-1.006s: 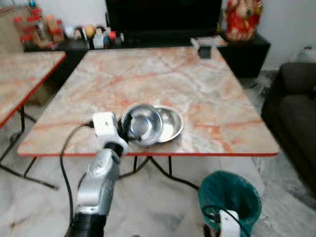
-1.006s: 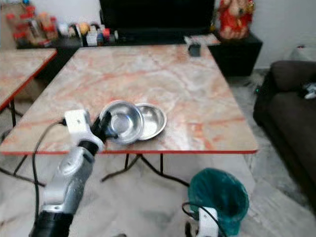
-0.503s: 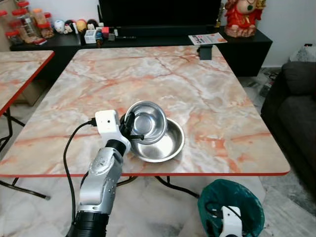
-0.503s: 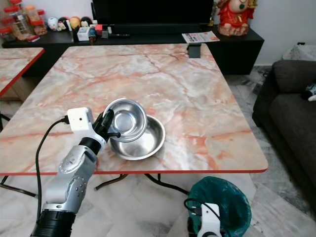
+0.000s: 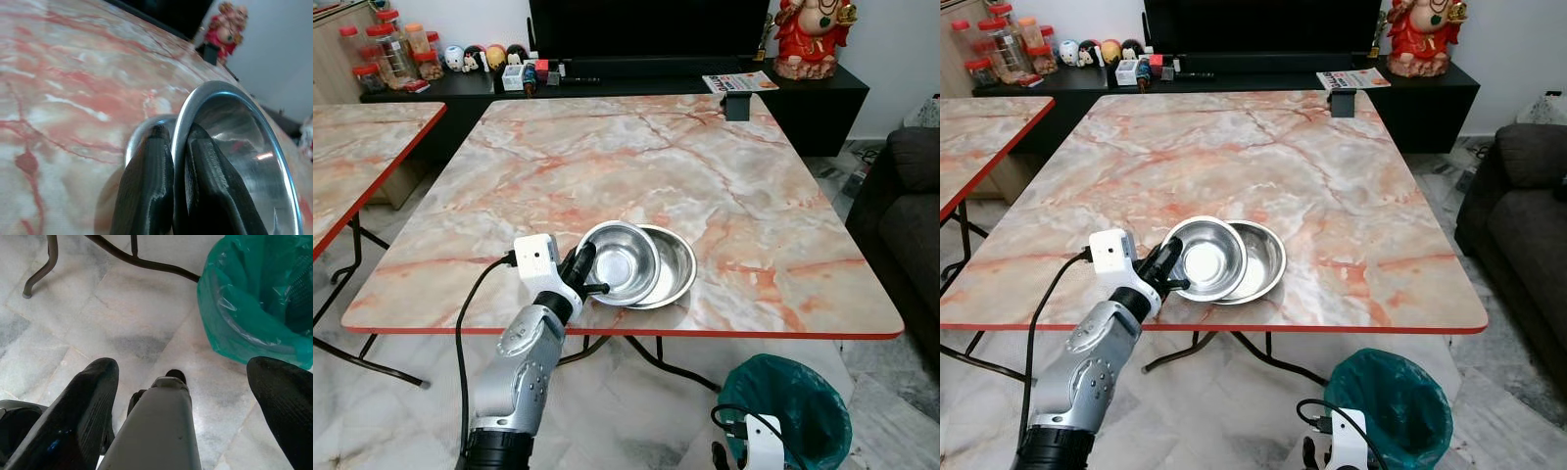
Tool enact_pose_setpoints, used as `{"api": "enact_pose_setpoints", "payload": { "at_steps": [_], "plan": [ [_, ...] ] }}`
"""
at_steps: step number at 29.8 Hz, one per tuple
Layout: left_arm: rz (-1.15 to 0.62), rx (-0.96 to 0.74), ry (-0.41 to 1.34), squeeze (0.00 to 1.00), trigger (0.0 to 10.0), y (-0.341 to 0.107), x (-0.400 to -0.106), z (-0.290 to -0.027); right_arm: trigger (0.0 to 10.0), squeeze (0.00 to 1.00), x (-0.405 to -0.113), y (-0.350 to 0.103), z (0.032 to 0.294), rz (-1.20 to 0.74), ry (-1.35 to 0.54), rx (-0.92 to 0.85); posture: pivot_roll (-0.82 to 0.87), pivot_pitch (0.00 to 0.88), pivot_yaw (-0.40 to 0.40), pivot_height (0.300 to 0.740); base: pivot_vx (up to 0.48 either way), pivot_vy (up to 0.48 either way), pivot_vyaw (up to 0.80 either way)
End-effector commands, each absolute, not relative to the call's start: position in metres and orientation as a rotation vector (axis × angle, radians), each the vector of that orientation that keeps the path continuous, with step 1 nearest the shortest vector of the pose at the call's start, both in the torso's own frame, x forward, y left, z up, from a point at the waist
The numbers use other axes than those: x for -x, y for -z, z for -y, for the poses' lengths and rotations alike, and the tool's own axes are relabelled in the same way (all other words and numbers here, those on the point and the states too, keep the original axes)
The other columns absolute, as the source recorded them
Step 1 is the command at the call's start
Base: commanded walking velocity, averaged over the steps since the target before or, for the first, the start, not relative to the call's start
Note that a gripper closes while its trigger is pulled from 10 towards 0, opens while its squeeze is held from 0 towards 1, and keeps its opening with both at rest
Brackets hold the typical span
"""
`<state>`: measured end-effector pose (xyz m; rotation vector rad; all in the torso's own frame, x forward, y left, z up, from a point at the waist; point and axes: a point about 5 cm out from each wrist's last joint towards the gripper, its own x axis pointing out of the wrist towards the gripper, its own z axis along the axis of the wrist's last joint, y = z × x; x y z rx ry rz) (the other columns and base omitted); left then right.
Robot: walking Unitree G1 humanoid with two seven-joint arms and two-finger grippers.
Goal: Setting the table
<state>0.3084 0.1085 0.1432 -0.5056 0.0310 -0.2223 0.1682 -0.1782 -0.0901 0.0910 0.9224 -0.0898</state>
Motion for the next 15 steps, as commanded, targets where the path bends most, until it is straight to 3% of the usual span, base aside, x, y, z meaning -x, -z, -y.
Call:
{"api": "enact_pose_setpoints", "payload": {
  "at_steps": [1, 5, 15],
  "plan": [
    [-0.026, 0.554, 0.215, 0.00, 10.0, -0.149, -0.313, -0.107, 10.0, 0.00, -0.169, 0.090, 0.177, -0.923, 0.092, -0.095, 0.05, 0.048, 0.037, 0.707, 0.000, 0.000, 0.00],
    [-0.041, 0.635, 0.246, 0.00, 10.0, -0.154, -0.315, -0.093, 10.0, 0.00, -0.169, 0.090, 0.176, -0.923, 0.093, -0.097, 0.05, 0.048, 0.039, 0.707, 0.000, 0.000, 0.00],
    [-0.192, 0.582, 0.273, 0.00, 10.0, -0.139, -0.318, -0.073, 10.0, 0.00, -0.168, 0.090, 0.175, -0.924, 0.101, -0.104, 0.04, 0.046, 0.047, 0.707, 0.000, 0.000, 0.00]
  ]
}}
